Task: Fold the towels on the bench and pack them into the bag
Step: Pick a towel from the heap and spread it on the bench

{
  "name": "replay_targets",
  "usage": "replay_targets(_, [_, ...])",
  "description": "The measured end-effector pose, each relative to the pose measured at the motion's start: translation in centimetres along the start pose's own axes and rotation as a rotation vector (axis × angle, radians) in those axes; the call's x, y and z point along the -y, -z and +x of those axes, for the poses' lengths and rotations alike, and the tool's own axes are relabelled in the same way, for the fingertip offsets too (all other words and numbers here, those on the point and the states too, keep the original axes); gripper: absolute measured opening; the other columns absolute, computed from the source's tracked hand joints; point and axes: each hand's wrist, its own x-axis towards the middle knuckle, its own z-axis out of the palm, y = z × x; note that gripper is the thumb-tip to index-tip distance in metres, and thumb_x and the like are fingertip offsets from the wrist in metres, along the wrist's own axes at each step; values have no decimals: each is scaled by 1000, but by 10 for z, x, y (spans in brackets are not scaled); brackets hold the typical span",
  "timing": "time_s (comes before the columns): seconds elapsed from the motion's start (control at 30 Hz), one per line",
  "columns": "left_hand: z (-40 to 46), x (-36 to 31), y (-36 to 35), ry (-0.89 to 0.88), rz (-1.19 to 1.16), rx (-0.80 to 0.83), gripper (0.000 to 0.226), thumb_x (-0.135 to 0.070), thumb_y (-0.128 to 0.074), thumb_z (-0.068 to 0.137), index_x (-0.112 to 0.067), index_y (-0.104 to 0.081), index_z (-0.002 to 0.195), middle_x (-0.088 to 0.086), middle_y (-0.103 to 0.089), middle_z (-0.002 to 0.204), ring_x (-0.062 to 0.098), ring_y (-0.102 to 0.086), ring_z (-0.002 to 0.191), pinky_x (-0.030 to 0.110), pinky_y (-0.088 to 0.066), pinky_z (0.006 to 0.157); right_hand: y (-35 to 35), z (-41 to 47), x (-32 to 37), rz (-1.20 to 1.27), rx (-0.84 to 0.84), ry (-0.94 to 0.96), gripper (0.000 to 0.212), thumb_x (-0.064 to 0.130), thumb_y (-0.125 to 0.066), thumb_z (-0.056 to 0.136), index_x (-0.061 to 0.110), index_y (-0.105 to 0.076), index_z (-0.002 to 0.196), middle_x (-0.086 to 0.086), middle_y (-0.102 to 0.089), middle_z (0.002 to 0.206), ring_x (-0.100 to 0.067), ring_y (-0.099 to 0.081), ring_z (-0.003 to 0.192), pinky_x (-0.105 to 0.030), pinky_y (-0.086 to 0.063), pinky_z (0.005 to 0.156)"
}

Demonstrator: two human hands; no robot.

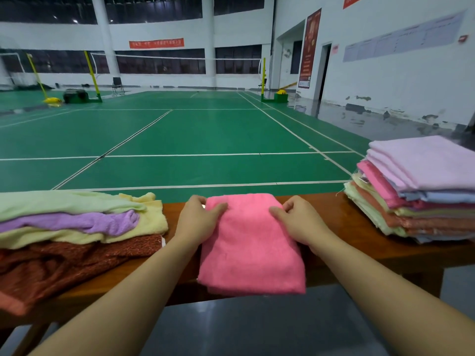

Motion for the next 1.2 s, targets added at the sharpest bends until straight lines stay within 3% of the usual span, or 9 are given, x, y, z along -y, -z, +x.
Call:
replay_targets(0.17, [-3, -4, 5, -72, -60, -118, 58, -54, -71, 87, -29, -45, 133, -12, -57, 103, 11, -53, 107, 43, -34, 113, -5, 0, -7, 407, -95, 62, 29, 25, -80, 86, 16, -62, 106, 6, -67, 97, -8, -65, 95, -18, -49, 76])
replay_targets(0.3, [-6, -11, 10, -268, -331, -101, 29, -38, -72, 92, -32, -62, 119, -6, -68, 106, 12, -63, 102, 33, -48, 96, 3, -3, 1, 585, -184, 197, 10, 25, -80, 86, 27, -74, 94, 6, -74, 108, -7, -70, 102, -17, -54, 87])
replay_targets(0.43, [-21, -36, 23, -501, -420, -247, 9, -24, -70, 95, -31, -69, 101, -13, -70, 98, 0, -64, 93, 12, -43, 83, 23, -14, 23, 702, -273, 325, 10, 22, -79, 86, 24, -77, 95, 5, -76, 106, 1, -72, 90, -17, -55, 83])
replay_targets(0.53, [-25, -61, 36, -592, -499, -313, 11, -19, -70, 95, -29, -70, 101, -14, -72, 98, -1, -65, 94, 13, -45, 86, 38, -21, 39, 778, -308, 431, 15, 17, -76, 87, 17, -76, 102, 8, -78, 94, -4, -72, 89, -19, -56, 81])
replay_targets(0.6, [-26, -71, 43, -610, -525, -274, 18, -23, -70, 96, -32, -71, 112, -13, -72, 108, 3, -66, 101, 21, -50, 91, 47, -23, 44, 789, -278, 493, 27, 16, -77, 86, 20, -72, 113, 7, -76, 104, -5, -71, 98, -20, -55, 85])
replay_targets(0.8, [-25, -73, 46, -693, -288, -133, 49, -22, -66, 98, -33, -52, 144, -21, -56, 135, -6, -52, 124, 13, -39, 105, 52, -21, 43, 676, -150, 538, 68, 19, -82, 83, 31, -50, 142, 9, -53, 139, 0, -59, 119, -26, -54, 97])
replay_targets(0.97, [-4, -49, 27, -450, -222, 71, 50, -18, -65, 98, -29, -51, 145, -10, -55, 140, 3, -50, 128, 24, -35, 114, 31, -5, 22, 515, -79, 359, 81, 22, -83, 82, 30, -40, 149, 10, -44, 149, -6, -45, 134, -33, -38, 116])
replay_targets(1.1, [8, -25, 5, -229, 25, 175, 52, -24, -67, 95, -22, -51, 144, 4, -61, 135, 18, -58, 122, 32, -41, 110, 3, 3, -4, 275, 62, 125, 79, 24, -84, 81, 20, -42, 148, -3, -47, 151, -14, -46, 130, -24, -35, 107])
replay_targets(1.2, [10, -18, 2, -192, 397, 86, 51, -39, -64, 92, -24, -53, 139, 9, -64, 119, 30, -61, 113, 40, -48, 98, 2, 8, -18, -131, 7, 69, 65, 47, -77, 83, 23, -53, 138, -4, -56, 138, -24, -54, 125, -35, -43, 106])
